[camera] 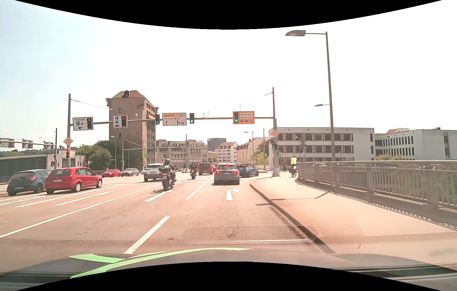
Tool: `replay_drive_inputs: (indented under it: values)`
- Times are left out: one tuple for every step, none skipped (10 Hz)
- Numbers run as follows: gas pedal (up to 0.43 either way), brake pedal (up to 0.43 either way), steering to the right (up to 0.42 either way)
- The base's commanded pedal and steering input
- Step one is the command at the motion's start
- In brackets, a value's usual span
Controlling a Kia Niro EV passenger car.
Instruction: Follow the waypoints while adhering to traffic rules and regulations
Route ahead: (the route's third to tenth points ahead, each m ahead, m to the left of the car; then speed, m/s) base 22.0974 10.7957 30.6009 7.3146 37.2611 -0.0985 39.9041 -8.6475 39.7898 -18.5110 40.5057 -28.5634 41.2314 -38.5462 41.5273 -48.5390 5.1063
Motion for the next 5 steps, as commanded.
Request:
replay_drive_inputs:
  values:
    - [0.000,0.000,-0.003]
    - [0.000,0.000,-0.002]
    - [0.000,0.000,-0.002]
    - [0.000,0.000,-0.002]
    - [0.000,0.000,-0.002]
